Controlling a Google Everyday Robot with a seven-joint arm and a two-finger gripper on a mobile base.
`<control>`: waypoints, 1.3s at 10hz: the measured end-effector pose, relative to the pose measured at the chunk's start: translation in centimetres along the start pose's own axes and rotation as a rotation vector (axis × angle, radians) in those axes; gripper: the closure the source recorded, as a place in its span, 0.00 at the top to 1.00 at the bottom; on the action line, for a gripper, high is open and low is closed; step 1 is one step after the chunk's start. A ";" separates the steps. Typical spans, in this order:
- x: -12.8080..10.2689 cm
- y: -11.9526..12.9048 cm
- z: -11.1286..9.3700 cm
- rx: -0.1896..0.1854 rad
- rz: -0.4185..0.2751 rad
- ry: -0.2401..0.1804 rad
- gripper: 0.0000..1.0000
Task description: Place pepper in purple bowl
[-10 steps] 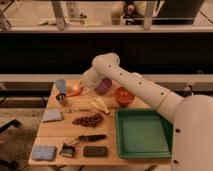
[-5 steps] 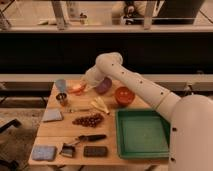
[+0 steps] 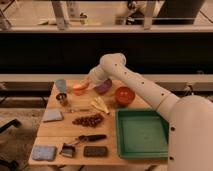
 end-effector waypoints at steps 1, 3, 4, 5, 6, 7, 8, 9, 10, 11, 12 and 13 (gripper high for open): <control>-0.2 0.0 0.2 0.015 0.005 0.018 0.03; 0.5 0.1 -0.1 0.085 0.006 0.067 0.03; 0.8 0.1 -0.2 0.116 0.003 0.105 0.03; 1.3 0.2 -0.3 0.142 0.004 0.141 0.03; 2.2 0.4 -0.3 0.169 0.010 0.146 0.03; 3.4 0.7 -0.6 0.188 0.013 0.146 0.03; 4.2 0.7 -0.6 0.204 0.019 0.136 0.03; 4.9 0.4 -0.5 0.221 0.023 0.124 0.03; 6.2 0.5 -0.7 0.238 0.037 0.113 0.03; 7.6 0.6 -0.8 0.256 0.055 0.096 0.03; 8.8 0.4 -0.7 0.271 0.071 0.073 0.03; 9.4 0.4 -0.5 0.275 0.079 0.065 0.03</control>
